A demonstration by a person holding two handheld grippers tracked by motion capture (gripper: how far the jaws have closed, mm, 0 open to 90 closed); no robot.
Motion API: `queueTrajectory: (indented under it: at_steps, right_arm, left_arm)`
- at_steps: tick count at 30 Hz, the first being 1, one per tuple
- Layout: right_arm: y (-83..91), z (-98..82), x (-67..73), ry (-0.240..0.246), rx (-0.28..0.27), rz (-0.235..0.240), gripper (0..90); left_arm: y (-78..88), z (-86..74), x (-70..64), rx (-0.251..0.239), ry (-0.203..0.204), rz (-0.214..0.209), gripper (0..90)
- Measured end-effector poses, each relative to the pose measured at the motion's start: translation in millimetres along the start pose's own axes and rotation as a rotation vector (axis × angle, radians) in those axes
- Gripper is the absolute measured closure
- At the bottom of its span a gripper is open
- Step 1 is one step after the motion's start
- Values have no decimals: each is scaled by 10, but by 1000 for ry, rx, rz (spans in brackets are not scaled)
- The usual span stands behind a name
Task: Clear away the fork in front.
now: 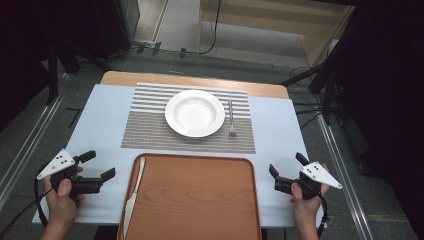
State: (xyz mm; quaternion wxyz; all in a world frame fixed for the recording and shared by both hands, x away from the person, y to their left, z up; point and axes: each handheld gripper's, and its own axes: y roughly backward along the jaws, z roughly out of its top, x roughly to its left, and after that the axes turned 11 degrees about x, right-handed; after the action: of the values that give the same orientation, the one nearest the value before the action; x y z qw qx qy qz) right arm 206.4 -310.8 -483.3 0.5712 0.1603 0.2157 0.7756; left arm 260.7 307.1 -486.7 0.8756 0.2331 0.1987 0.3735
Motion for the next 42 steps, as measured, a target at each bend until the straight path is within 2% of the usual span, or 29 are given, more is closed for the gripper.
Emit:
queueTrajectory:
  at_steps: [2, 7, 10, 13, 15, 18, 19, 22, 25, 28, 32, 39, 42]
  right_arm:
    - [-62, 70, 31, -1, -1, 11, 0]
    - [-228, 228, 78, 0, 22, 30, 0]
    - [-311, 327, 73, -3, 35, 36, 0]
    - [-387, 427, 63, -1, 40, 36, 0]
    - [-437, 490, 58, -5, 45, 34, 0]
    - [-525, 572, 50, -6, 52, 33, 0]
    - [-557, 595, 49, -5, 57, 31, 0]
    - [-650, 658, 34, -10, 69, 32, 0]
    - [-730, 708, 17, -31, 73, 17, 26]
    - [-805, 757, 14, -37, 76, 29, 26]
    - [-917, 812, 25, -31, 101, 33, 25]
    - [-1112, 919, 51, -21, 148, 49, 26]
    - [-1192, 975, 61, -32, 165, 53, 34]
  left_arm:
    - [-4, 7, 11, -2, 7, 16, 0]
    - [8, 21, 27, -4, -33, 48, 0]
    - [28, 14, 49, -25, -21, 92, 0]
    - [55, -1, 78, -48, 1, 101, 0]
    - [57, -12, 84, -46, 6, 87, 0]
    - [33, -16, 55, -39, -17, 89, 0]
    - [22, -19, 42, -43, -26, 99, 0]
    - [18, -29, 18, -57, -43, 97, 0]
    - [16, -35, 22, -59, -39, 89, 0]
    - [16, -38, 18, -58, -41, 90, 0]
    - [7, -42, -8, -48, -55, 89, 0]
    - [20, -52, -17, -61, -63, 88, 0]
    - [14, -51, -19, -56, -68, 87, 0]
